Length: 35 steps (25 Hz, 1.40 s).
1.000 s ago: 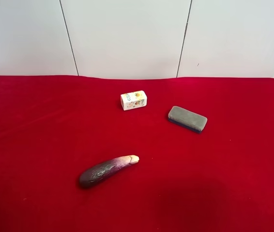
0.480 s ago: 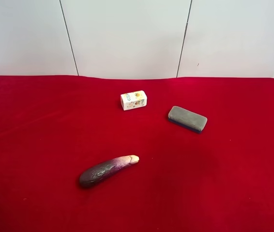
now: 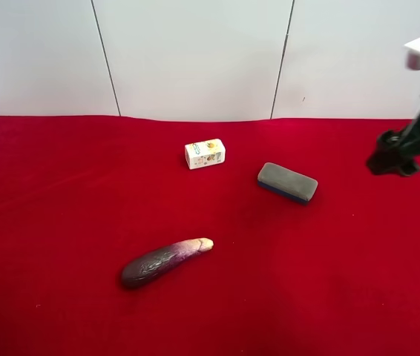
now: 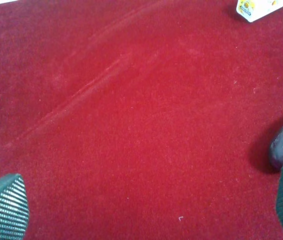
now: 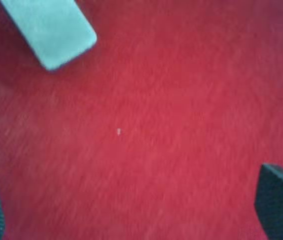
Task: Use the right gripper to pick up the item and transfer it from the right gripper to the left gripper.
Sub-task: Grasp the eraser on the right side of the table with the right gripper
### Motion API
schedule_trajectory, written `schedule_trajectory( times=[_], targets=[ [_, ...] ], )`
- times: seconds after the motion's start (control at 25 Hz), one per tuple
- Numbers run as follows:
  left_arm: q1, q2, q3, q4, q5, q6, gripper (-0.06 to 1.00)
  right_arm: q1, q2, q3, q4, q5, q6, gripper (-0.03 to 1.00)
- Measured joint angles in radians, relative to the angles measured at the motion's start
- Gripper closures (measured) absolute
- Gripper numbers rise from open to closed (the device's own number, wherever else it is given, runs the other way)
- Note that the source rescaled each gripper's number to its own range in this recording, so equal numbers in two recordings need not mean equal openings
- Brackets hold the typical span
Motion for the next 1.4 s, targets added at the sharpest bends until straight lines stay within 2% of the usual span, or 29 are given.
schedule_trajectory(
  times=[0.24,0.44,0.64,0.92,1.12,1.28,1.4],
  targets=[
    [0.000,0.000,0.000,0.000,0.000,0.000,-0.06,0.000,0.181,0.000,0.013,-0.185,-0.008,-0.03],
    [0.000,0.000,0.000,0.000,0.000,0.000,-0.06,0.000,0.287,0.000,0.092,-0.293,-0.008,-0.03],
    [0.000,0.000,0.000,0.000,0.000,0.000,-0.06,0.020,0.377,0.000,0.131,-0.339,-0.061,-0.03],
    [0.000,0.000,0.000,0.000,0.000,0.000,-0.06,0.135,0.431,-0.001,0.132,-0.429,-0.133,-0.03],
    [0.000,0.000,0.000,0.000,0.000,0.000,-0.06,0.146,0.436,-0.001,0.132,-0.492,-0.139,-0.03],
    [0.000,0.000,0.000,0.000,0.000,0.000,-0.06,0.146,0.481,-0.006,0.125,-0.495,-0.146,-0.03],
    [0.000,0.000,0.000,0.000,0.000,0.000,-0.06,0.146,0.549,-0.059,0.101,-0.440,-0.162,-0.03]
  ],
)
